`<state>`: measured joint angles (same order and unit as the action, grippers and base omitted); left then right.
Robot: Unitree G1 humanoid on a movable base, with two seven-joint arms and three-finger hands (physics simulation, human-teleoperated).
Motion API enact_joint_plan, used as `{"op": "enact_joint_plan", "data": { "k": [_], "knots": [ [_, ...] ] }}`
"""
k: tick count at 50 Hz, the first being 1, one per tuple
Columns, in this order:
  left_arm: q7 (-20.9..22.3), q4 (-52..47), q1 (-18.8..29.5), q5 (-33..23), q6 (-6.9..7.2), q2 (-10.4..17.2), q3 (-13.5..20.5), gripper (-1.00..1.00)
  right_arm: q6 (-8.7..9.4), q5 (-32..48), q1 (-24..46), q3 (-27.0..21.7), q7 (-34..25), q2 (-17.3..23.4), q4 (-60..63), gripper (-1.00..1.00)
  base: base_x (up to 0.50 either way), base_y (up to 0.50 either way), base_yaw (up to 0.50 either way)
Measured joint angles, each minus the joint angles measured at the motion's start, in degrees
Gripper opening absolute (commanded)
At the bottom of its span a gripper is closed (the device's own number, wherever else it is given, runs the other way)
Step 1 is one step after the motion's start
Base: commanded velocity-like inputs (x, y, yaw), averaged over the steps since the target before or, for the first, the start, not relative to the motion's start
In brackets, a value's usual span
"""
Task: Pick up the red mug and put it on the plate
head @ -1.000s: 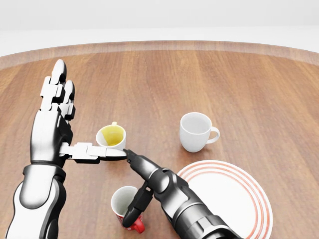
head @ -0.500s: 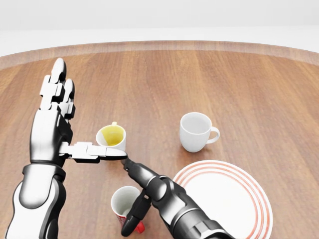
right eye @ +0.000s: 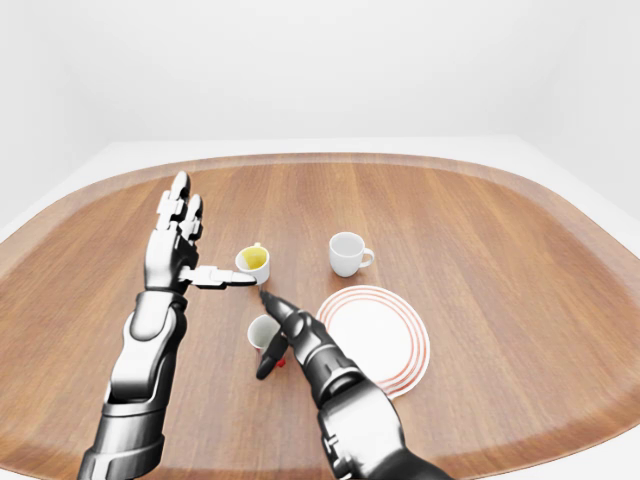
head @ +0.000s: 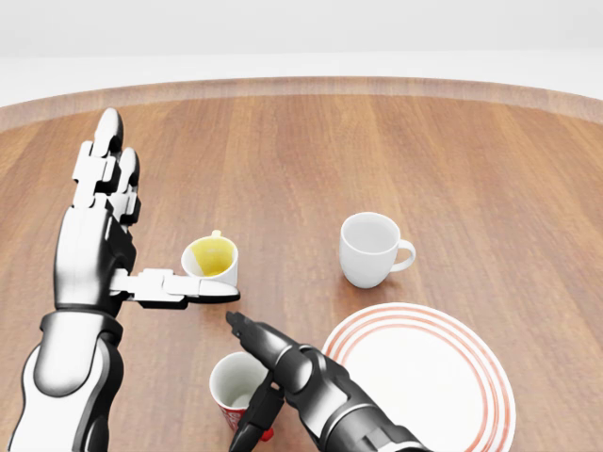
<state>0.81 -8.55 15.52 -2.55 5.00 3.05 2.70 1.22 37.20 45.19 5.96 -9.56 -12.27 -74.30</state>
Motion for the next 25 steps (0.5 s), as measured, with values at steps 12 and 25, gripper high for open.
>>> {"op": "enact_joint_plan", "data": {
  "k": [12,25],
  "knots": [
    [0.0,-0.2,-0.2,0.1,0.0,0.0,0.0,1.0,-0.01,0.5,-0.1,-0.1,0.0,-0.3,-0.4,1.0,0.0,0.0,0.0],
    [0.1,-0.6,-0.4,0.0,0.0,-0.1,-0.1,1.0,0.13,0.1,-0.3,-0.3,0.5,-0.3,-0.3,-1.0,0.0,0.0,0.0]
  ]
}}
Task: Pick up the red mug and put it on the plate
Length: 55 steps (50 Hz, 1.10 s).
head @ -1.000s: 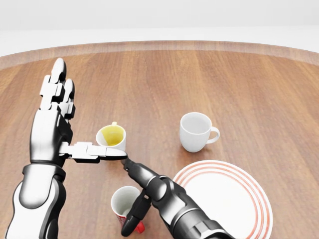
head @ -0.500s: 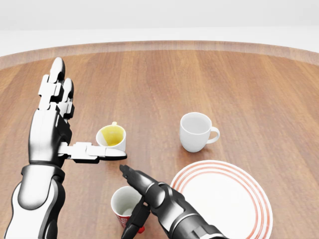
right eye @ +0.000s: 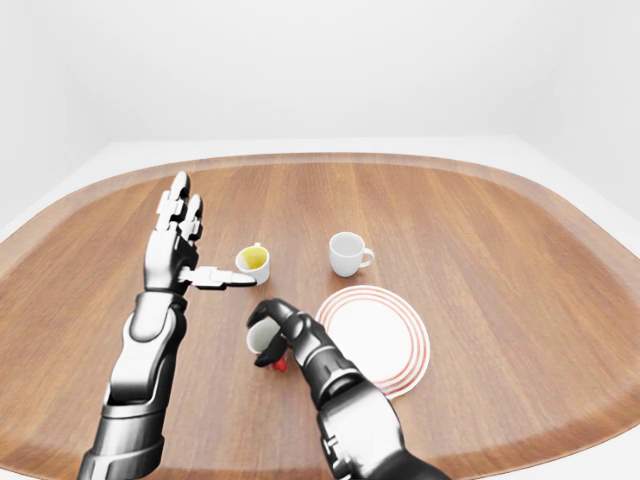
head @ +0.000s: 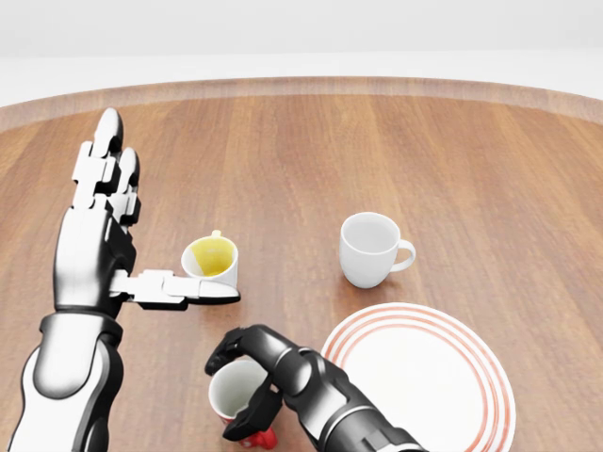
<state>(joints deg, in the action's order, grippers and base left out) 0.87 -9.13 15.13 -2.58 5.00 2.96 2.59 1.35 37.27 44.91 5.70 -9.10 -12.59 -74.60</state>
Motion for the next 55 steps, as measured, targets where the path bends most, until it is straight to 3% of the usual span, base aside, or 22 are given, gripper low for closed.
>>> {"op": "enact_joint_plan", "data": {
  "k": [23,55],
  "knots": [
    [0.0,-0.2,0.3,-0.2,0.0,-0.1,-0.2,1.0,-1.1,2.5,0.6,0.2,-5.4,0.5,-0.3,-1.0,0.0,0.0,0.0],
    [0.1,-0.5,-0.2,-0.4,0.0,-0.2,-0.4,1.0,2.12,-1.5,3.1,0.4,-7.5,3.4,7.1,-1.0,0.0,0.0,0.0]
  ]
}}
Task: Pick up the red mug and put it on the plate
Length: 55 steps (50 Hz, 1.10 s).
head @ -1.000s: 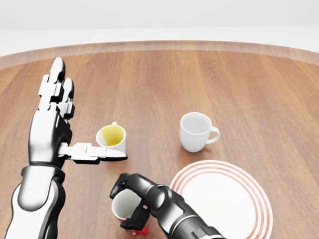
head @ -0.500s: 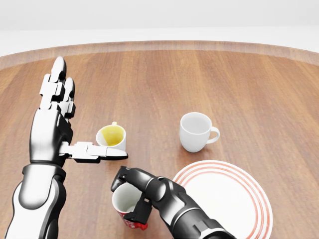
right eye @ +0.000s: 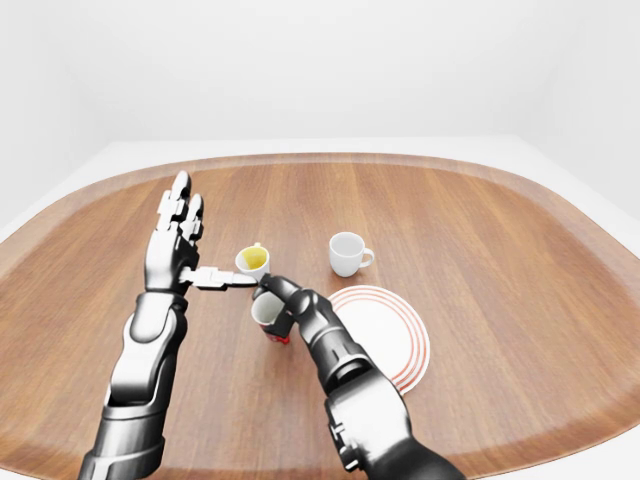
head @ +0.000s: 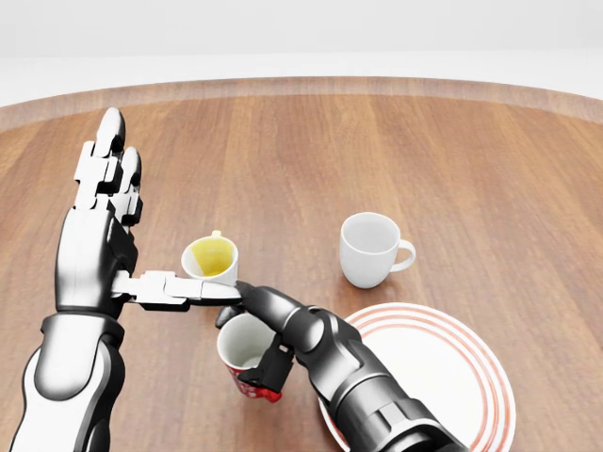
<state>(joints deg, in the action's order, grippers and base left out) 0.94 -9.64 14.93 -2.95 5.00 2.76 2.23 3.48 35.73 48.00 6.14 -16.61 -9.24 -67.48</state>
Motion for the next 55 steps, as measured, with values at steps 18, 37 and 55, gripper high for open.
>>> {"op": "enact_joint_plan", "data": {
  "k": [18,37,55],
  "knots": [
    [0.1,-0.8,-0.2,-0.5,0.0,-0.2,-0.3,1.0,1.52,-1.4,-1.3,-0.2,-1.2,2.6,4.9,-1.0,0.0,0.0,0.0],
    [0.2,-1.5,-0.3,-1.1,0.0,-0.6,-0.8,1.0,1.52,-2.3,-4.1,-0.7,-2.5,5.5,10.0,-1.0,0.0,0.0,0.0],
    [0.3,-2.0,-0.4,-1.5,0.0,-0.8,-1.1,1.0,1.52,-2.6,-7.0,-1.4,-4.2,8.1,15.9,-1.0,0.0,0.0,0.0]
  ]
}}
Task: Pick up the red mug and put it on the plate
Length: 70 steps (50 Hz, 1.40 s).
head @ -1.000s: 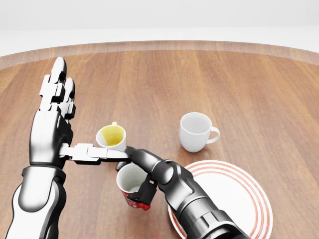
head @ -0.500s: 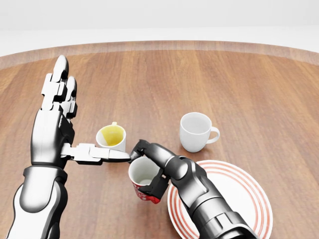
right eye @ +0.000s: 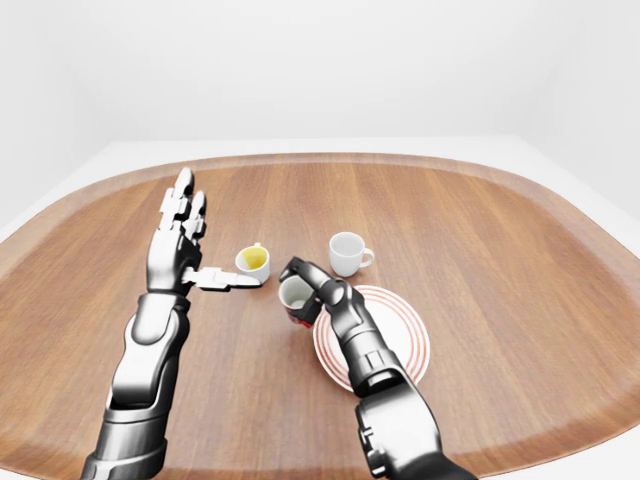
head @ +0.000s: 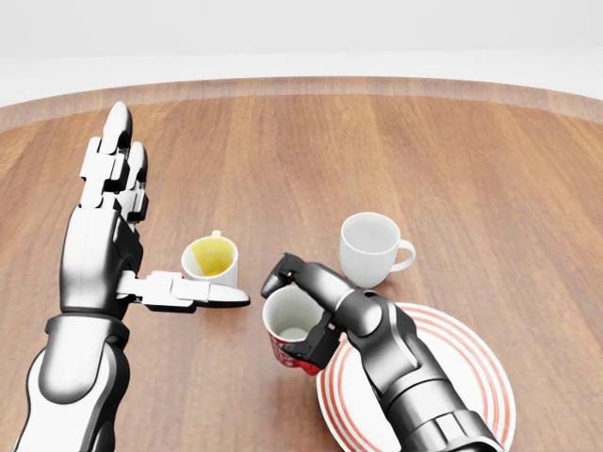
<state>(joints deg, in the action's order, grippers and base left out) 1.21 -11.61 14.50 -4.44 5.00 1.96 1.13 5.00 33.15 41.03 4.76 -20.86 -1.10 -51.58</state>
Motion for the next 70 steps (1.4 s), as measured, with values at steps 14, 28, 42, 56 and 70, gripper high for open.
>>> {"op": "enact_joint_plan", "data": {
  "k": [14,28,42,56,70],
  "knots": [
    [0.0,0.2,0.2,-0.1,0.0,-0.1,-0.1,1.0,0.0,-0.2,-2.2,-0.6,-0.8,1.9,3.0,-1.0,0.0,0.0,0.0],
    [0.0,-0.1,0.2,-0.2,0.0,-0.2,-0.3,1.0,0.0,-0.4,-5.4,-1.5,-1.4,4.3,5.3,-1.0,0.0,0.0,0.0],
    [0.0,-0.7,0.1,-0.7,0.0,-0.5,-0.7,1.0,0.0,-0.4,-8.5,-2.6,-2.2,6.6,7.9,-1.0,0.0,0.0,0.0],
    [0.0,-1.1,0.2,-1.1,0.0,-0.7,-1.1,1.0,0.0,-0.2,-11.4,-3.5,-3.7,8.5,11.0,-1.0,0.0,0.0,0.0],
    [0.0,-1.1,0.3,-1.5,0.0,-0.9,-1.4,1.0,0.0,-0.2,-14.0,-4.8,-5.1,10.5,14.4,-1.0,0.0,0.0,0.0]
  ]
}}
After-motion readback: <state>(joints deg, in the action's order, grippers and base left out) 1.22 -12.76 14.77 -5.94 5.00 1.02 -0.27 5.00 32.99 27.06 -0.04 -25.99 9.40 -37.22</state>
